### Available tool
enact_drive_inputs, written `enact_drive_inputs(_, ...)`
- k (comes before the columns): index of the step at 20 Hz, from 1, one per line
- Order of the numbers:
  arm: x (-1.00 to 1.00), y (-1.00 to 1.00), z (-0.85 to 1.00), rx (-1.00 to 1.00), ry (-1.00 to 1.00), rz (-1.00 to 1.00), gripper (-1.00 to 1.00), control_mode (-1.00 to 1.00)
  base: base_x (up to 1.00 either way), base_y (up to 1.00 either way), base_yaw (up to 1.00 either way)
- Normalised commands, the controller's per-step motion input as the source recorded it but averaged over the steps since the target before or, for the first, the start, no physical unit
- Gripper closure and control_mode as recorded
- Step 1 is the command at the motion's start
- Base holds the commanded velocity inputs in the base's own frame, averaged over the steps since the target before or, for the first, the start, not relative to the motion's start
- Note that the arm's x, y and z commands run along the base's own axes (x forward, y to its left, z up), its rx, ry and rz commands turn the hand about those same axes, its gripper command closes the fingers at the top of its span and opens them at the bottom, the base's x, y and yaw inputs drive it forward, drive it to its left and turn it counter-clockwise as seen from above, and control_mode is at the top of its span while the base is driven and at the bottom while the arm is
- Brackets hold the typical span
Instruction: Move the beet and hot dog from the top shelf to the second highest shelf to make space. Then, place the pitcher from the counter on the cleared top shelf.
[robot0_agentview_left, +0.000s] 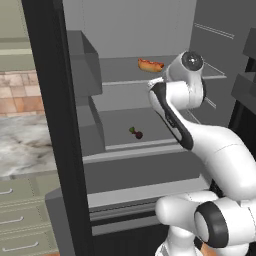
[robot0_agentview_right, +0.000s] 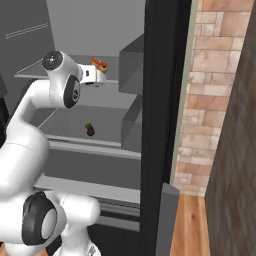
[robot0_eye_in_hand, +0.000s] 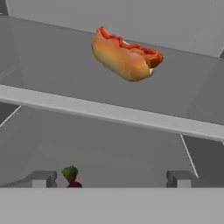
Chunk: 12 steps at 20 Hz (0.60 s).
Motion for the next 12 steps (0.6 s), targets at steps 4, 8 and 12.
enact_drive_inputs(4,0.34,0.00,0.52,0.00,0.00,0.00,-1.00,-1.00,0.00,0.00,0.00)
enact_drive_inputs(8,0.43,-0.01,0.35,0.00,0.02,0.00,-1.00,-1.00,0.00,0.00,0.00)
enact_drive_inputs(12,0.52,-0.18,0.01,0.00,0.04,0.00,-1.00,-1.00,0.00,0.00,0.00)
